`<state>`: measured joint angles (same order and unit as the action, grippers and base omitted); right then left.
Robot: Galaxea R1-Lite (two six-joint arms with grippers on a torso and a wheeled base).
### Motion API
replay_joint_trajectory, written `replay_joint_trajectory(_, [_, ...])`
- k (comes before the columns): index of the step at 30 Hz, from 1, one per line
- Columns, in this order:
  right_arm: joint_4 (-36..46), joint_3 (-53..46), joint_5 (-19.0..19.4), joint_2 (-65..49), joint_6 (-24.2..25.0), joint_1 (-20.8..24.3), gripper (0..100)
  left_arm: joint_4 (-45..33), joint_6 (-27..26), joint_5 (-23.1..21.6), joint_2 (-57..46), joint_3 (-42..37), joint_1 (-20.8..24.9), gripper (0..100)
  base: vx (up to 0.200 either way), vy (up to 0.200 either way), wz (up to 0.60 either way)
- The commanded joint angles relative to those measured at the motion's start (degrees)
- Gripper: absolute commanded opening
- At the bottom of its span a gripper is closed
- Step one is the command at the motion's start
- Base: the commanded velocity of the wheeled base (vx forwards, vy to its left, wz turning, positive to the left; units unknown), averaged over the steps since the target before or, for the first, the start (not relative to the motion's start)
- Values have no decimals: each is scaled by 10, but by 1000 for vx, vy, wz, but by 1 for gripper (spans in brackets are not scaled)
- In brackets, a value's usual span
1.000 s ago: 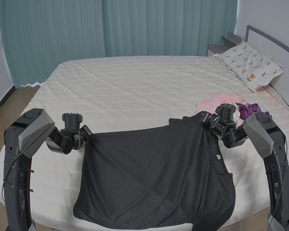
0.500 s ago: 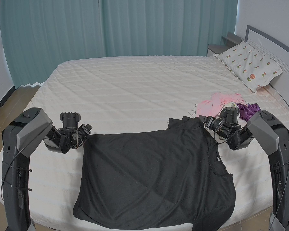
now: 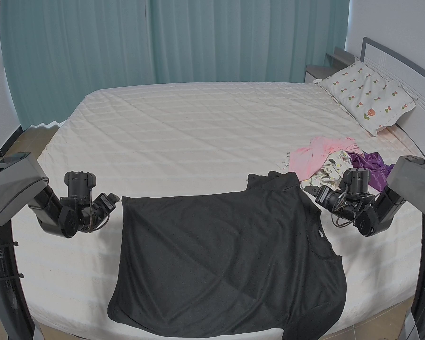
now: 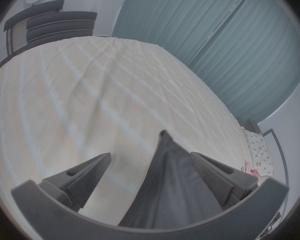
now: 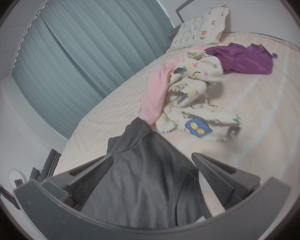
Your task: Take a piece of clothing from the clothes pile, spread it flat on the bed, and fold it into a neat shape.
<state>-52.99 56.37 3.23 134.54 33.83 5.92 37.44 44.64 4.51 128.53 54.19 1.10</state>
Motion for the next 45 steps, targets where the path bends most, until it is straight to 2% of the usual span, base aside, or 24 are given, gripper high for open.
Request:
replay_joint_trajectory(1, [-20,-150,1,-135,45,2,100,57,35,-19,-114,-166,25,100,-200,0,0])
replay_joint_trajectory(2, [-38,-195,0,-162,85,-1,100,87,34,-24,-130,-238,37,100,-200,0,0])
replay_joint_trajectory(5, [-66,-262,0,-186,148,-3,100,138,39,-48,-144,-324,47,100,-200,0,0])
replay_joint_trajectory(8, [-93,-313,0,-185,157,-5,100,178,39,-67,-140,-384,53,100,-200,0,0])
replay_joint_trajectory(11, [-126,-355,0,-176,160,-5,100,187,44,-68,-132,-408,63,100,-200,0,0])
replay_joint_trajectory(17, [-156,-384,0,-172,160,-5,100,190,55,-69,-119,-412,78,100,-200,0,0])
replay_joint_trajectory(23, [-157,-394,1,-149,162,1,100,200,55,-61,-80,-407,109,100,0,0,0])
replay_joint_trajectory(34, [-157,-401,1,-143,161,7,100,248,69,-5,-17,-369,115,100,0,0,0])
replay_joint_trajectory(39, [-158,-401,1,-145,161,8,100,249,69,-4,-15,-366,124,100,0,0,0])
replay_joint_trajectory(40, [-158,-401,1,-145,161,8,100,249,70,-4,-15,-365,125,0,0,0,0])
replay_joint_trajectory(45, [-178,-406,1,-140,161,8,100,250,90,9,0,-355,125,0,0,0,0])
